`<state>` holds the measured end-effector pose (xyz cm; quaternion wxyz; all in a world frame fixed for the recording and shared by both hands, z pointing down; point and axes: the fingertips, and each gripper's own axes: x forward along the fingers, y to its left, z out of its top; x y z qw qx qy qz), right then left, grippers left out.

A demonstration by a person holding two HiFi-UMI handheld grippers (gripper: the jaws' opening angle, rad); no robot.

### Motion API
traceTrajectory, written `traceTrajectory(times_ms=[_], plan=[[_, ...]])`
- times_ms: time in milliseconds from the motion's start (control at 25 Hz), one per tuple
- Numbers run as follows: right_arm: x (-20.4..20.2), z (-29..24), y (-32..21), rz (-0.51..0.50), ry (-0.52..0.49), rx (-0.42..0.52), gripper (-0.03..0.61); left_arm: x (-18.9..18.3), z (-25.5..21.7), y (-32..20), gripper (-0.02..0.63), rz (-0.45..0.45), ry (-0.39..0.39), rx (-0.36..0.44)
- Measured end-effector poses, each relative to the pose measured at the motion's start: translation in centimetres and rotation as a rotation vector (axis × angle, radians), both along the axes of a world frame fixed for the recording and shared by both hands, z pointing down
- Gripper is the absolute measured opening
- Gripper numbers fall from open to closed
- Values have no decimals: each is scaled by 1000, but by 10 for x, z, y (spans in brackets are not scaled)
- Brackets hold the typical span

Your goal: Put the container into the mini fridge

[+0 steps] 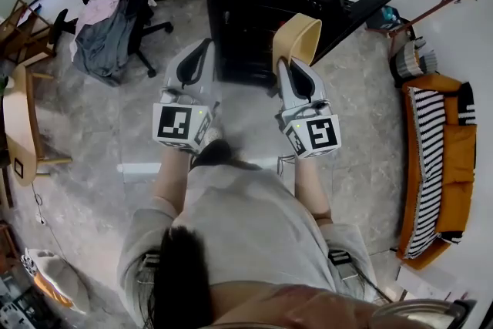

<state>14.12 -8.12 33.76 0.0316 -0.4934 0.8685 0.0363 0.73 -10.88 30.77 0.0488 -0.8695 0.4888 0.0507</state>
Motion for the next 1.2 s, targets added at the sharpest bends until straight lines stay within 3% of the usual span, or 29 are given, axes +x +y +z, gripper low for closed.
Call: traceTrajectory(times_ms=[440, 1200], plan=[[-29, 33, -45, -94, 177, -82, 20, -19, 11, -29, 2, -29, -8, -29], [-48, 109, -126, -169, 508, -249, 20, -33, 45, -89, 2, 13, -11, -97]])
